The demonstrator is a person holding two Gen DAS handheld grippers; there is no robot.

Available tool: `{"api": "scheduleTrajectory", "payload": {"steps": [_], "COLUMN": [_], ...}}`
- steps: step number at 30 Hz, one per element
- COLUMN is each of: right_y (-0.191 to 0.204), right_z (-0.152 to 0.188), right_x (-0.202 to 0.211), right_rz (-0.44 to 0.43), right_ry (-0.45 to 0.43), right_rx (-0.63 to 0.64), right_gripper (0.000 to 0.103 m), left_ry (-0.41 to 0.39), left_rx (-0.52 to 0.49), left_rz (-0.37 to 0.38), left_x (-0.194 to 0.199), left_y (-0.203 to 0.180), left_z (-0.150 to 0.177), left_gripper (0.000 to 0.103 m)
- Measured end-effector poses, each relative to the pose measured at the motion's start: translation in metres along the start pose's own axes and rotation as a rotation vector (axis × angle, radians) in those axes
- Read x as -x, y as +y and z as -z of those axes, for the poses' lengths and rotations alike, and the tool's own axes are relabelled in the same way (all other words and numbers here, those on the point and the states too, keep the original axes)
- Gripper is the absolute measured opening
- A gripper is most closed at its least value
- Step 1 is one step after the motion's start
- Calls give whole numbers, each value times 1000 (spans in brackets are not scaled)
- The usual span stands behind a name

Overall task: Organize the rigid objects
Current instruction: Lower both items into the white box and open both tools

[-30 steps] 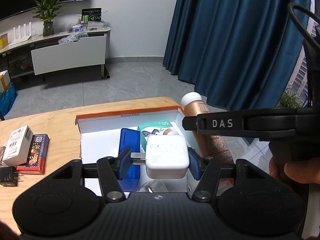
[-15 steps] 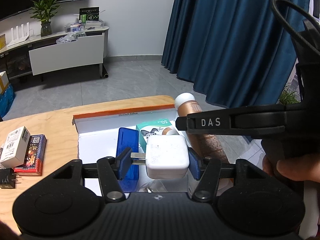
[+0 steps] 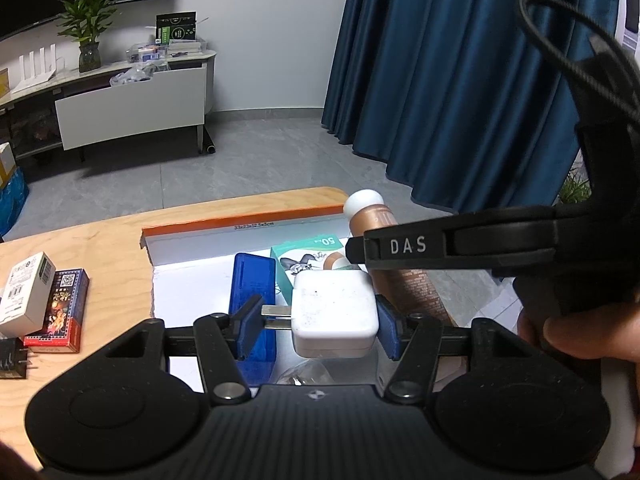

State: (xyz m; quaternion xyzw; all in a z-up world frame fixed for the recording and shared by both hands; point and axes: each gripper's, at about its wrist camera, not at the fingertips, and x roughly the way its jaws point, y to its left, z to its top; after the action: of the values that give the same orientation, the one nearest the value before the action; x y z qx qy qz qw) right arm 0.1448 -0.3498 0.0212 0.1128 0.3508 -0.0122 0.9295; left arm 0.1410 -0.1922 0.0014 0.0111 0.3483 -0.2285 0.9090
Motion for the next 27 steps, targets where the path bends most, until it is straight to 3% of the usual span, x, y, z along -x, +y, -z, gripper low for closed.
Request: {"api": "scheduleTrajectory", "payload": {"steps": [9, 15, 19, 23, 27], "right_y": [5, 8, 20, 32, 42], "right_z": [0, 2, 6, 13, 19], "right_x": [1, 16, 33, 48, 53], "right_rz": [41, 69, 95, 124, 77], "right_ry": [-21, -68, -123, -169, -166], "right_rx": [38, 53, 94, 134, 117], "right_gripper": [54, 54, 65, 71, 73], "left_ry": [1, -25, -40, -56, -51], "left_rx": [10, 13, 37, 49, 92], "left_rz": [29, 34, 30, -9, -56], "left_x": [-8, 4, 17, 34, 47], "left_y": [0, 2, 9, 21, 42], "left_z": [-1, 0, 1, 8, 16], "left_gripper": [64, 75, 82, 85, 88]}}
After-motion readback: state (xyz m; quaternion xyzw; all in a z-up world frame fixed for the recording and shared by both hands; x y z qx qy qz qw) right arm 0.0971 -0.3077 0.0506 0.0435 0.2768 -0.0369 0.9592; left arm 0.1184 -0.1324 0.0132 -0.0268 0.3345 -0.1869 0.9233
